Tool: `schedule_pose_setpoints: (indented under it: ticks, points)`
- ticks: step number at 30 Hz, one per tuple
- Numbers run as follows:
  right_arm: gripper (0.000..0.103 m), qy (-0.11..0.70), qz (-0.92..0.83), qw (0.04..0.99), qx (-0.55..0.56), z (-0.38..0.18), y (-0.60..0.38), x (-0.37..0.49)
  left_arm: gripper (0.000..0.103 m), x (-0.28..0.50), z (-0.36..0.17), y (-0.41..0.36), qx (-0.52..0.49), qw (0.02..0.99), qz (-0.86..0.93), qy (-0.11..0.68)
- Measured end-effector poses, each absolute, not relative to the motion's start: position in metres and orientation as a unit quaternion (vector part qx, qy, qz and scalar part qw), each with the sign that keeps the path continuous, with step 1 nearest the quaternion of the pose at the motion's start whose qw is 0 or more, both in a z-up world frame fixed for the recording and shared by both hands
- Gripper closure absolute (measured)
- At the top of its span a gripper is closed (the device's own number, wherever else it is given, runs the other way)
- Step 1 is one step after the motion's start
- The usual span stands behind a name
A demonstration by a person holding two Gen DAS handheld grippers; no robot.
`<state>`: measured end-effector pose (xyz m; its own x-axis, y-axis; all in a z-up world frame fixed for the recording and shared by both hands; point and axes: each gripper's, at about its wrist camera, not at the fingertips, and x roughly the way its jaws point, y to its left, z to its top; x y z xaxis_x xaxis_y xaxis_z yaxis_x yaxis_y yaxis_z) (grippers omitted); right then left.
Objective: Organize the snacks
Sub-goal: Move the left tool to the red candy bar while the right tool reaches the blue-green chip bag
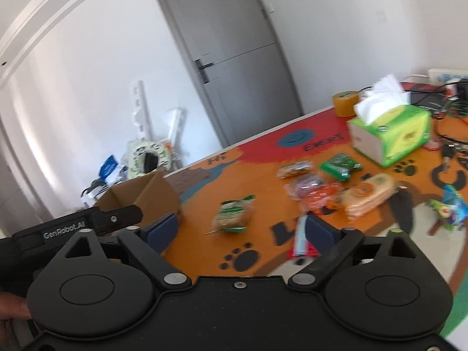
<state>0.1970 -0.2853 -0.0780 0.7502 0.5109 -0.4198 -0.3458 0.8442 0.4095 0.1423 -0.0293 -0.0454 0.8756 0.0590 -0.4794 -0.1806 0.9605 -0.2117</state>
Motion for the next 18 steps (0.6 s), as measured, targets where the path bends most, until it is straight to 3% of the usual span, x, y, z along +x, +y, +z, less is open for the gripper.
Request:
schedule_pose_setpoints:
  ticks: [10, 18]
  points:
    - [0.001, 0.266, 0.207, 0.925, 0.173, -0.093, -0.329, 0.196, 0.007, 0.15, -0.042, -0.057, -0.117, 0.963, 0.051, 0.238]
    - [0.011, 0.279, 0.189, 0.926, 0.168, -0.11, -0.344, 0.204, 0.007, 0.163, -0.05, -0.07, -0.11, 0.962, 0.028, 0.25]
